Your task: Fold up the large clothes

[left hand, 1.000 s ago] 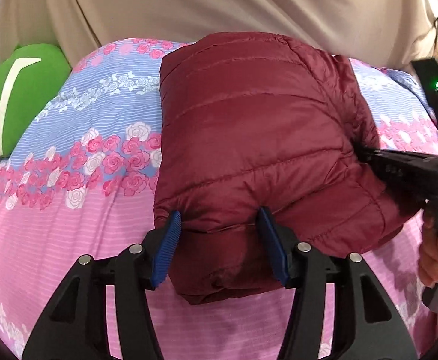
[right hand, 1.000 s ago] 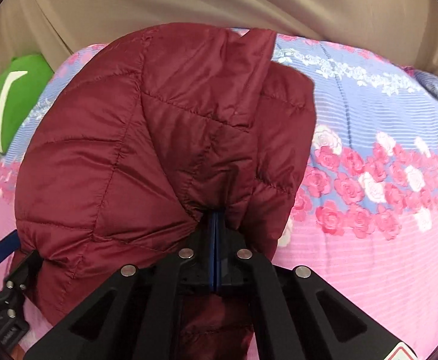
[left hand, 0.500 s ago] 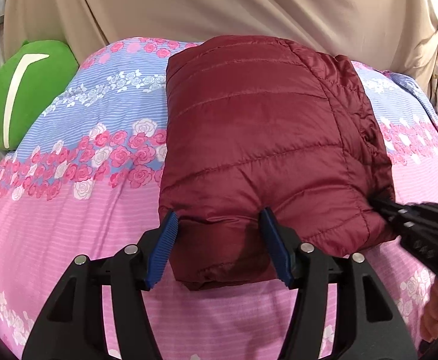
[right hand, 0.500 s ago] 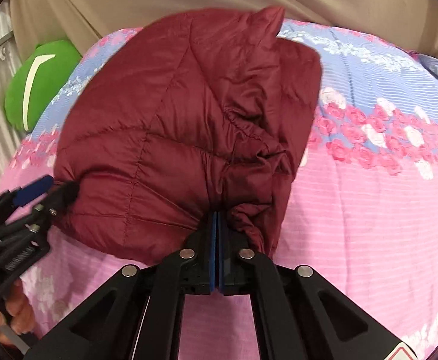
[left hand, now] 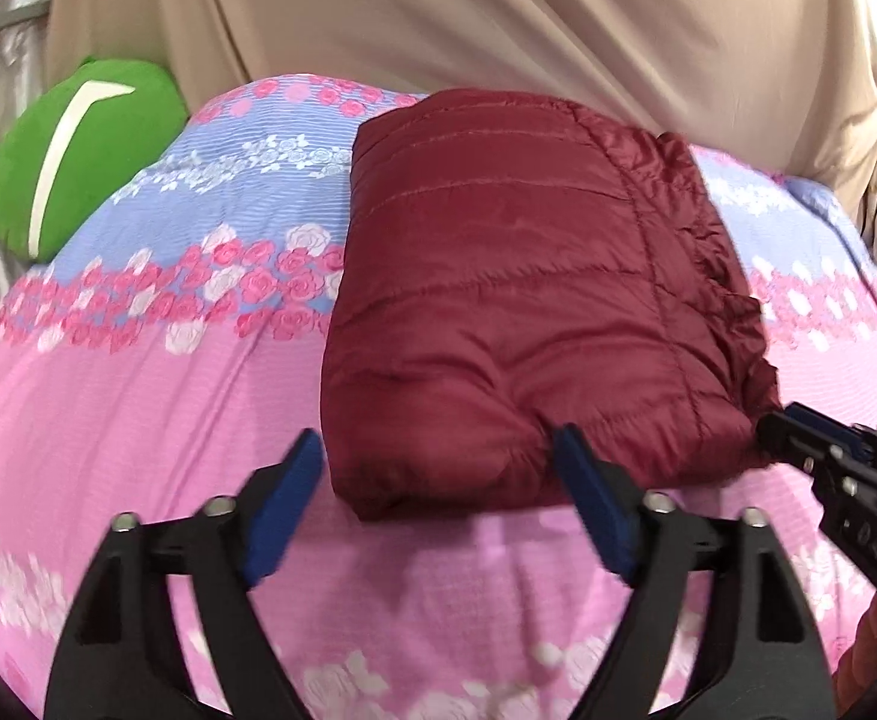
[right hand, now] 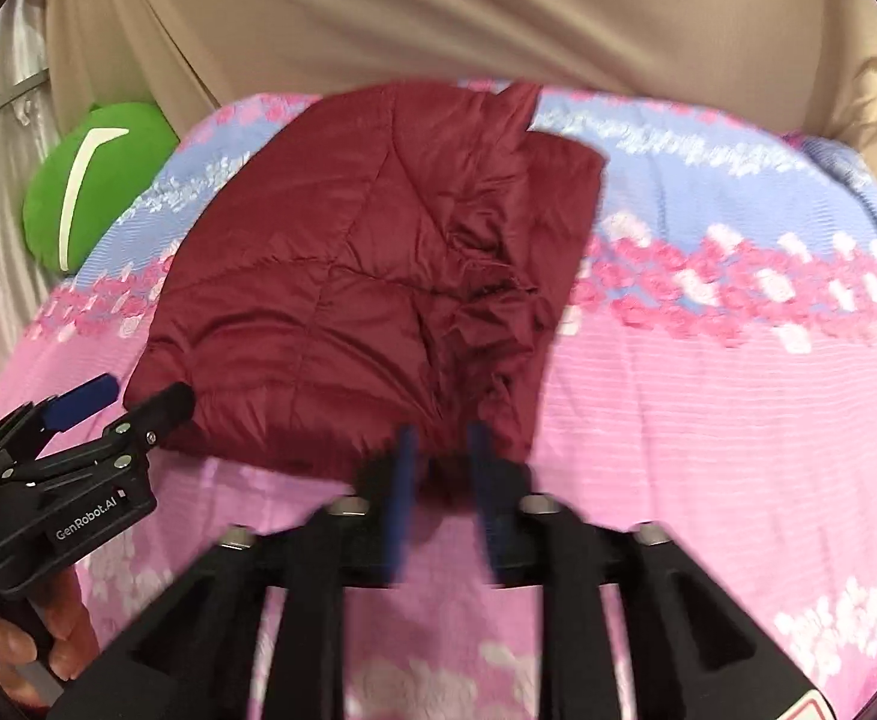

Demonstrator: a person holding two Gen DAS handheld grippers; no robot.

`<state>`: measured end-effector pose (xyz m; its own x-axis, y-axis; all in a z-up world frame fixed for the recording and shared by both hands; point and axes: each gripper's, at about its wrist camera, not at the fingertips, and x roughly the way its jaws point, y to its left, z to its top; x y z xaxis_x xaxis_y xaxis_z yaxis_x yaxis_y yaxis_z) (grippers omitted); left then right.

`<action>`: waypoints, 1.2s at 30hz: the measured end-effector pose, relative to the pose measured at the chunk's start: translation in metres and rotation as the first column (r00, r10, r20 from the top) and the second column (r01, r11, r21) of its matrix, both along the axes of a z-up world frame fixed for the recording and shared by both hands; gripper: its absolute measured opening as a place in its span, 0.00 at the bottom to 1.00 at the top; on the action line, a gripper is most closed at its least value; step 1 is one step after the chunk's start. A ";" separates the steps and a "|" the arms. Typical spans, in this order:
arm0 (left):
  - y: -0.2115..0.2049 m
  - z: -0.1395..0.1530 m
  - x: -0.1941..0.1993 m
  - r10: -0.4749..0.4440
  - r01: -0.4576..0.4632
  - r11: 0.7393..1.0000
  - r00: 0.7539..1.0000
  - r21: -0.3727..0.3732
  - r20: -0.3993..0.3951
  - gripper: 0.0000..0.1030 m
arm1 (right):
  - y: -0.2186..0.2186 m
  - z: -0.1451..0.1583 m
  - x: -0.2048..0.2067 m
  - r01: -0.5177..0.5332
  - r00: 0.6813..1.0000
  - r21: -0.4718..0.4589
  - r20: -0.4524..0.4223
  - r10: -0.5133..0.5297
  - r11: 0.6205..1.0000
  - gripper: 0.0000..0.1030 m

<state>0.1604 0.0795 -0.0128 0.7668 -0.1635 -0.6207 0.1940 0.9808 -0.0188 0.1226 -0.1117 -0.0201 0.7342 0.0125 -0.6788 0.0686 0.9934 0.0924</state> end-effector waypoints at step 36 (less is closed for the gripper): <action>-0.029 -0.042 -0.071 0.107 -0.108 0.983 0.994 0.151 0.018 0.89 | 0.015 -0.049 -0.062 0.106 0.994 -0.094 -0.016 -0.108 0.990 0.62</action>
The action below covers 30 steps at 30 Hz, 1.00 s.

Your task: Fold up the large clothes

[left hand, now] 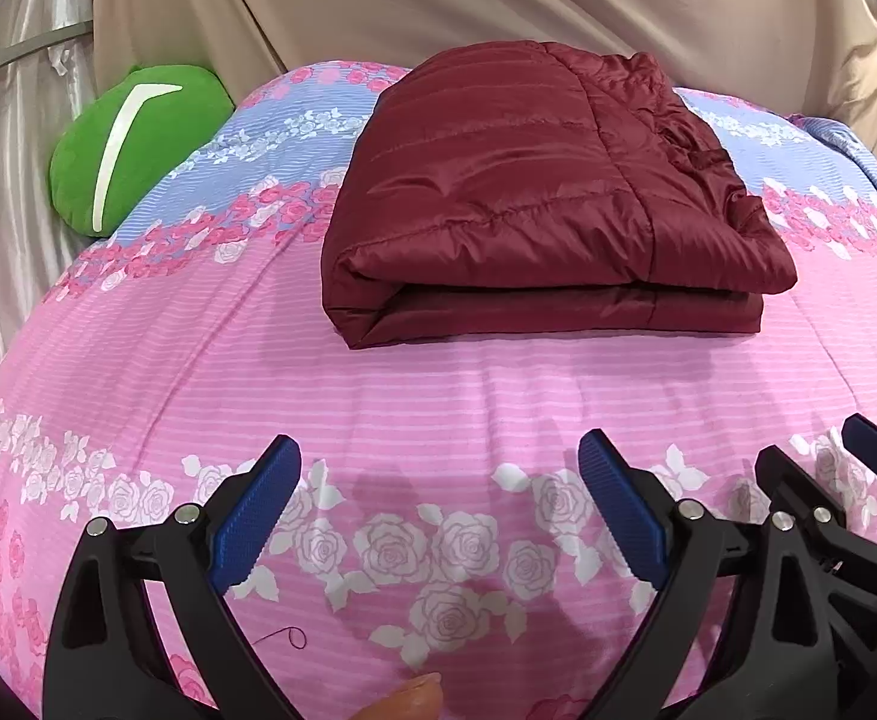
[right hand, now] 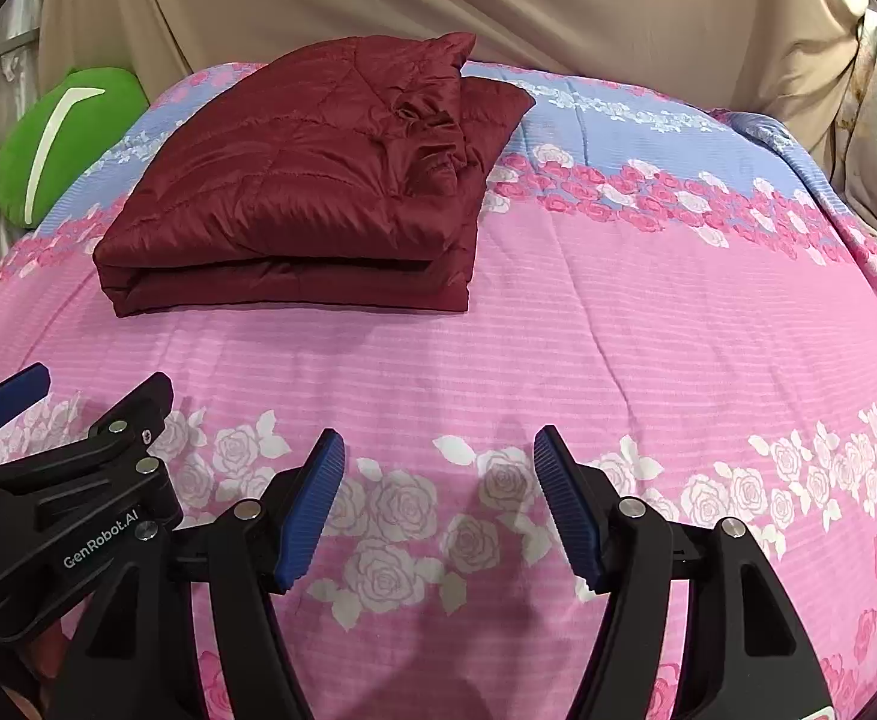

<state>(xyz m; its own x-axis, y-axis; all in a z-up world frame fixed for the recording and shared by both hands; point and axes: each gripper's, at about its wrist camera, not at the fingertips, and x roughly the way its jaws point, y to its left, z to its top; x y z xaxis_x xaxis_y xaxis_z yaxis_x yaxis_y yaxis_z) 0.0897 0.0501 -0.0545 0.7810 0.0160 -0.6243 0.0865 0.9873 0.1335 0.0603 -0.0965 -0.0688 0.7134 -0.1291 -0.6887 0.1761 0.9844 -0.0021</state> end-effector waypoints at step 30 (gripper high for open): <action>-0.003 -0.002 0.000 -0.003 0.003 1.000 1.000 0.014 -0.002 0.83 | 0.002 -0.001 -0.002 0.007 1.000 -0.010 0.000 -0.007 1.000 0.62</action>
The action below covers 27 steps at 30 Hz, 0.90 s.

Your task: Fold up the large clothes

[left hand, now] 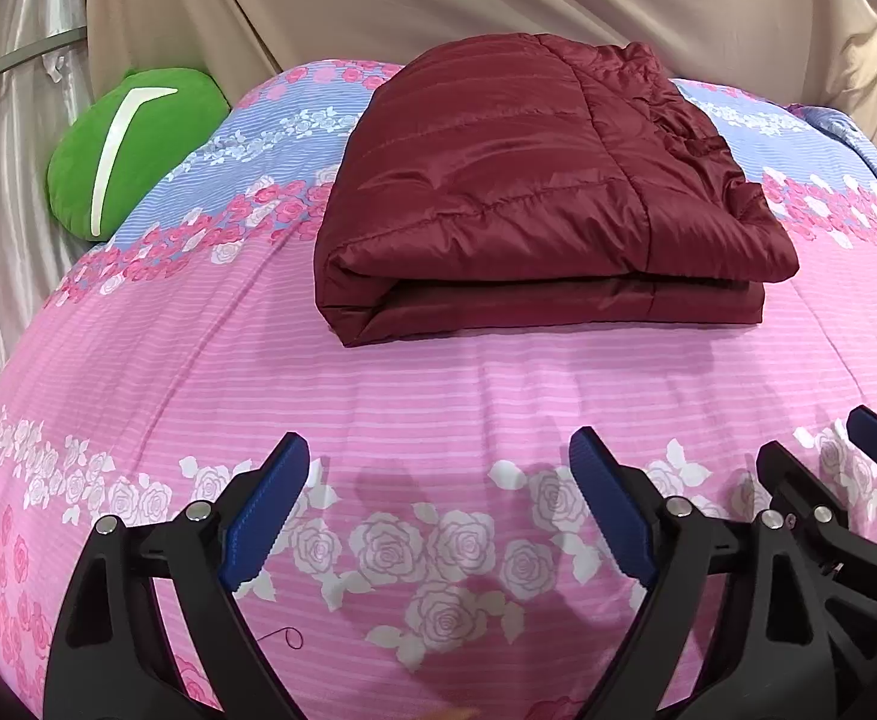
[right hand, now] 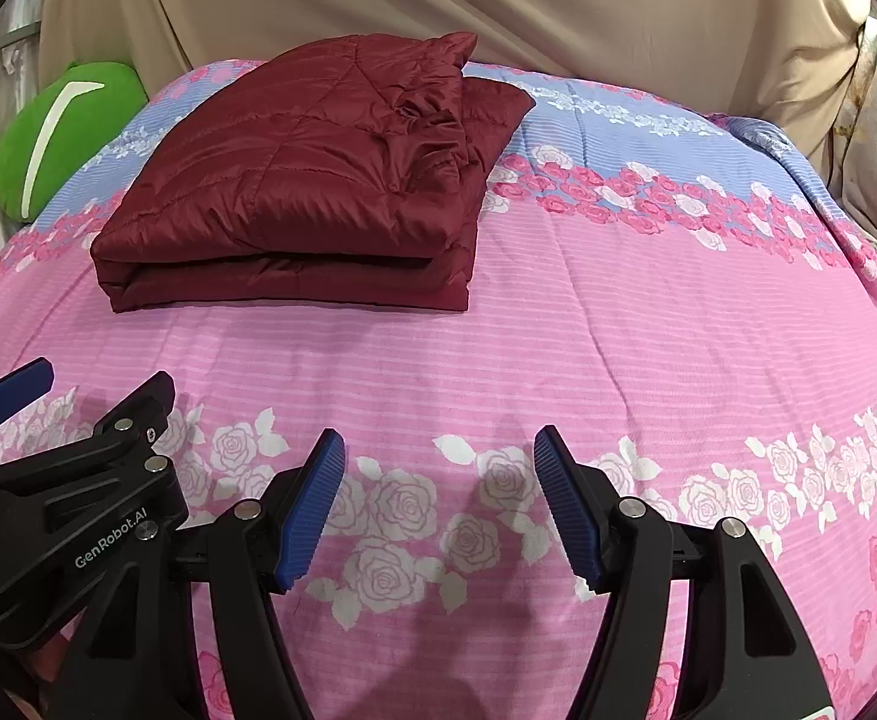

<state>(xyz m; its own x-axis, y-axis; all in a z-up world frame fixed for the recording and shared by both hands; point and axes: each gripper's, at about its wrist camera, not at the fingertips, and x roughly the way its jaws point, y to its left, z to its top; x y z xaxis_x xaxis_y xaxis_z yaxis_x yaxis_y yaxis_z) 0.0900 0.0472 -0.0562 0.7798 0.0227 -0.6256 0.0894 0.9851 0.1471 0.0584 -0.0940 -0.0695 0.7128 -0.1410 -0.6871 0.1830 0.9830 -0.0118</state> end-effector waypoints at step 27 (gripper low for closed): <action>-0.003 0.000 -0.002 -0.018 0.017 1.000 1.000 0.019 0.013 0.76 | 0.003 0.000 -0.001 0.012 1.000 -0.016 0.004 -0.012 1.000 0.62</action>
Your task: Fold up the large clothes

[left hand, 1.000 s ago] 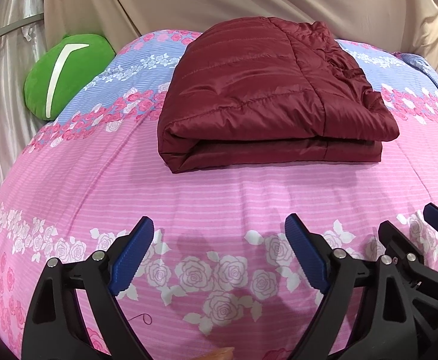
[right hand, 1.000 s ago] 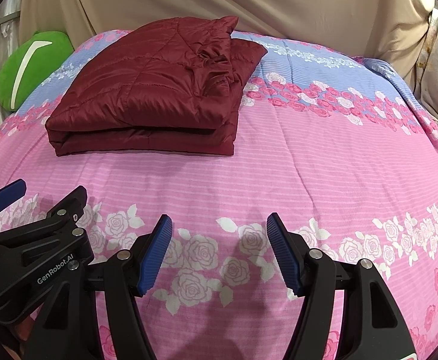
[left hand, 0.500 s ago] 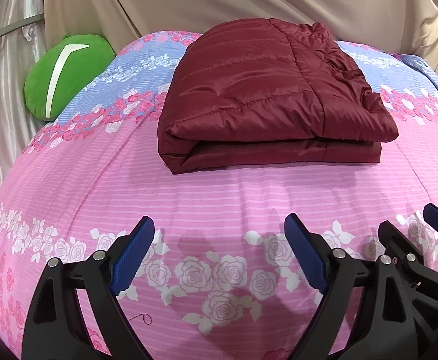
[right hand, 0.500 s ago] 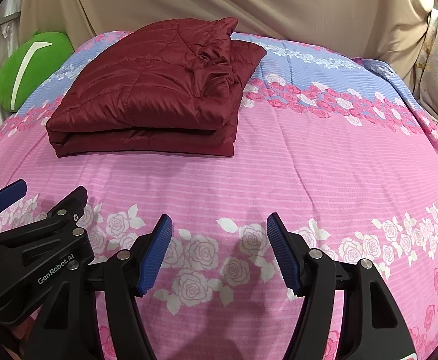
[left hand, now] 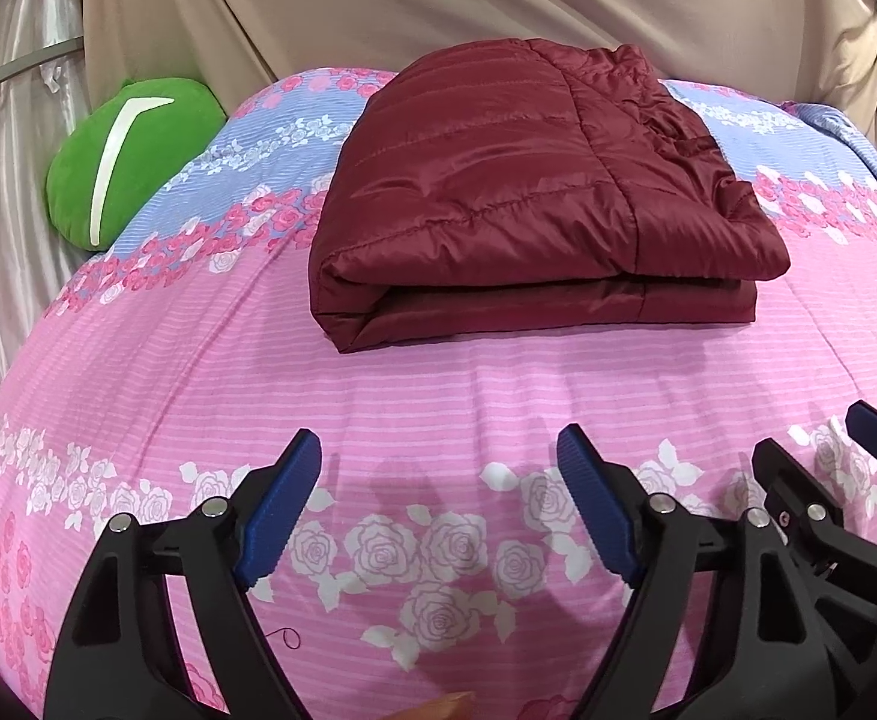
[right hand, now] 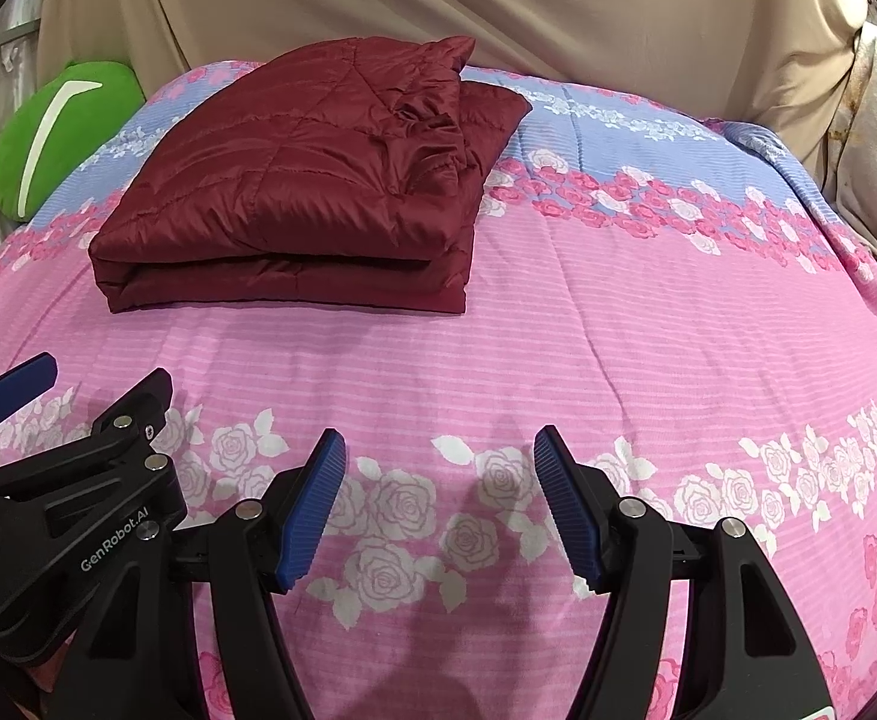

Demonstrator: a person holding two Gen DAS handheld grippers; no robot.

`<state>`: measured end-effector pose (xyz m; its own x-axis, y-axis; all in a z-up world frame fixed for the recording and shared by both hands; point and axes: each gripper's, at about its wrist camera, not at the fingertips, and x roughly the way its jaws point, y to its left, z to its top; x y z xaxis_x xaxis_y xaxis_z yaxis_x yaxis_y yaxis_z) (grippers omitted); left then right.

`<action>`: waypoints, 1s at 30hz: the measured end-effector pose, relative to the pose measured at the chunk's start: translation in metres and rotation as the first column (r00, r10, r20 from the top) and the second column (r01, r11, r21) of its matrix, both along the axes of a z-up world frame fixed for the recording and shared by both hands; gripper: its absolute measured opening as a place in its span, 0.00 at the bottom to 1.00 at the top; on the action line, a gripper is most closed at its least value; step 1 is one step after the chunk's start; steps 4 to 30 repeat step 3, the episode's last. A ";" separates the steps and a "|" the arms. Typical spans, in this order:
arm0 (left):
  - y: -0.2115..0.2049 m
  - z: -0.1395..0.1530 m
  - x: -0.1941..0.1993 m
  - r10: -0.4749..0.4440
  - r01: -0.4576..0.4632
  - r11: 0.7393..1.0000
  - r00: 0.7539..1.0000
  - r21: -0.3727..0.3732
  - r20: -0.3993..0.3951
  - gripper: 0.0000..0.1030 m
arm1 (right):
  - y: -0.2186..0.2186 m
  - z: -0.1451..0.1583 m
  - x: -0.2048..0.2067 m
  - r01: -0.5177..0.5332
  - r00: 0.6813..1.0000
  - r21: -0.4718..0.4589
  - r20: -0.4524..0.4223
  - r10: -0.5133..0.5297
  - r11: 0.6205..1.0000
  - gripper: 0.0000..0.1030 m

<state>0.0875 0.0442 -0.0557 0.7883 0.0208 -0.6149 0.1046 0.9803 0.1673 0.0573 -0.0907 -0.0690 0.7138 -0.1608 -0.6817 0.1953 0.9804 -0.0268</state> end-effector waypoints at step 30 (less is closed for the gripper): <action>0.000 0.000 0.001 0.001 -0.001 1.000 1.000 0.006 0.000 0.76 | 0.002 0.000 -0.001 0.004 1.000 -0.002 -0.002 -0.004 1.000 0.62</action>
